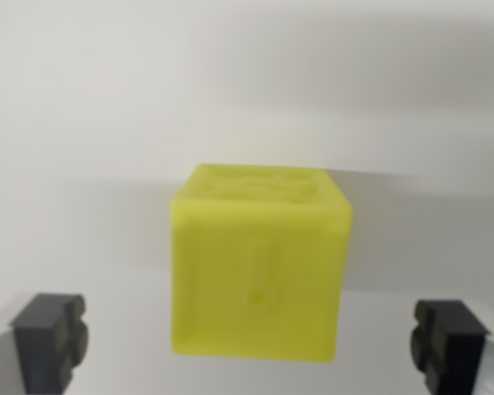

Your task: Pick yellow cube

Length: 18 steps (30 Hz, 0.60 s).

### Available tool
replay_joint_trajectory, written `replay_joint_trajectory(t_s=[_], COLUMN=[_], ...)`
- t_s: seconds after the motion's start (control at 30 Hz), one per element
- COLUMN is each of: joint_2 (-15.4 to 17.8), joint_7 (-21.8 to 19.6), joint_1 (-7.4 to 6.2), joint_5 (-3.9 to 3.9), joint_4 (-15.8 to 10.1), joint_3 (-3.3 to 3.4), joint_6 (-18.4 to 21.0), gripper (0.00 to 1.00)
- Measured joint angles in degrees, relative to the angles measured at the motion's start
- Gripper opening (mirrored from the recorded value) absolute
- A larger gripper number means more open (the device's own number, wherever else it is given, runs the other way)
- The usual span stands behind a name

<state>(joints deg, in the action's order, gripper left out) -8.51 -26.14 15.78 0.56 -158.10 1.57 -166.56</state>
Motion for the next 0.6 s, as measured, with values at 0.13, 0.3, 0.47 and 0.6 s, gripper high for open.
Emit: replay_joint_trajectory(t_s=[0.13, 0.3, 0.47, 0.6], joint_2=[-0.49, -0.69, -2.74, -4.91], joint_7=[1.04, 1.18, 1.48, 1.90], joint_1=[0.47, 0.46, 0.41, 0.33], joint_5=[0.39, 0.52, 0.94, 1.51], joint_4=[-0.35, -0.34, -0.02, 0.43], joint_3=[-0.02, -0.01, -0.06, -0.11], joint_6=[-0.84, -1.01, -2.69, -4.43], gripper=[1.00, 1.00, 1.00, 1.00])
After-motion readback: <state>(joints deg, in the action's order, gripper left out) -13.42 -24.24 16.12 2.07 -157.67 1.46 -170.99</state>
